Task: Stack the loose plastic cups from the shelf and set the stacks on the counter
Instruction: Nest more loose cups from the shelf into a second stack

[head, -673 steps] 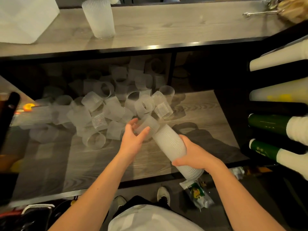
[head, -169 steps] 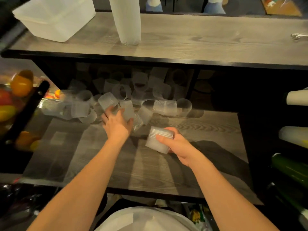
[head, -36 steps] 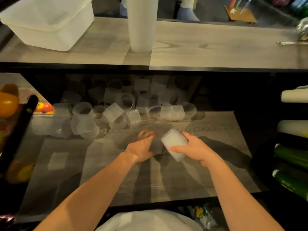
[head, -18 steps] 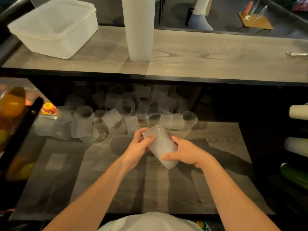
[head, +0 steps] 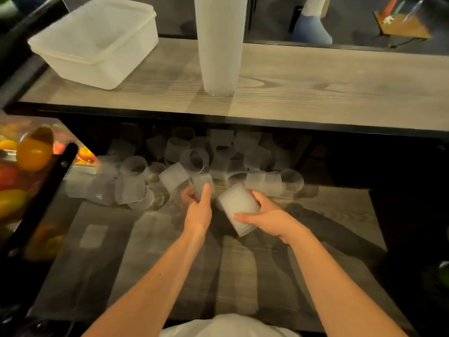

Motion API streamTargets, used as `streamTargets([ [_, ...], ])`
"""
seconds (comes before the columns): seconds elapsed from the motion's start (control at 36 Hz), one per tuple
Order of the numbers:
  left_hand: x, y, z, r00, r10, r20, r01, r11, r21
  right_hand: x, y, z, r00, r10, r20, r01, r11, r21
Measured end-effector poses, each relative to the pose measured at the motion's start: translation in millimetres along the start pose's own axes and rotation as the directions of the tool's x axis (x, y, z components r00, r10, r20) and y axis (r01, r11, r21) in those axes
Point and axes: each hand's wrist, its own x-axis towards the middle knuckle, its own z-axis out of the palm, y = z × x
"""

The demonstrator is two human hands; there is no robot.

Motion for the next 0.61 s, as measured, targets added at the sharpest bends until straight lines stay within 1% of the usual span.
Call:
streamTargets([
  [0.06, 21, -6, 11, 0.993, -0.115, -0.005, 0.115, 0.993, -0.037, 1, 4, -1, 1.000, 0.020, -0.011, -0.020, 1.000, -0.012],
  [0.11, 39, -13, 19, 0.983, -0.174, -0.054, 0.175, 0.985, 0.008, 1, 7, -1, 1.000, 0.030, -0.005, -0.030, 0.999, -0.012],
  [0.19, 40, -13, 23, 0.989, -0.133, -0.068, 0.137, 0.989, 0.061, -2, 12, -4, 0.999, 0.036, -0.002, -0.036, 0.999, -0.004],
  [0.25, 26, -7, 19, 0.998, -0.066, 0.002, 0.066, 0.998, 0.006, -4, 15, -9, 0.999, 0.044, -0.014, -0.044, 0.999, -0.009],
  [0.28, 18, -4, 16, 0.997, -0.062, 0.051, 0.066, 0.995, -0.076, -6, 16, -11, 0.999, 0.047, -0.023, -0.047, 0.999, -0.014],
  [0.33, 1, 6, 5, 0.977, -0.143, 0.155, 0.184, 0.938, -0.293, -7, 17, -16, 0.998, 0.053, -0.033, -0.054, 0.998, -0.016],
  [0.36, -7, 9, -3, 0.962, -0.170, 0.212, 0.240, 0.896, -0.373, -7, 18, -18, 0.998, 0.060, -0.036, -0.061, 0.998, -0.016],
  [0.39, -12, 11, -11, 0.945, -0.173, 0.276, 0.279, 0.866, -0.416, -7, 17, -19, 0.997, 0.064, -0.040, -0.065, 0.998, -0.016],
  [0.44, -18, 13, -25, 0.910, -0.139, 0.390, 0.309, 0.855, -0.417, -5, 15, -19, 0.997, 0.063, -0.039, -0.064, 0.997, -0.030],
  [0.47, -20, 15, -30, 0.902, -0.120, 0.415, 0.298, 0.868, -0.396, -4, 13, -17, 0.998, 0.058, -0.031, -0.059, 0.998, -0.038],
  [0.56, -30, 23, -38, 0.893, -0.029, 0.449, 0.207, 0.913, -0.353, -2, 4, -8, 0.999, 0.038, 0.002, -0.038, 0.998, -0.041],
  [0.61, -33, 25, -40, 0.899, 0.014, 0.438, 0.143, 0.935, -0.323, -1, -2, -1, 0.999, 0.031, 0.020, -0.031, 0.999, -0.027],
])
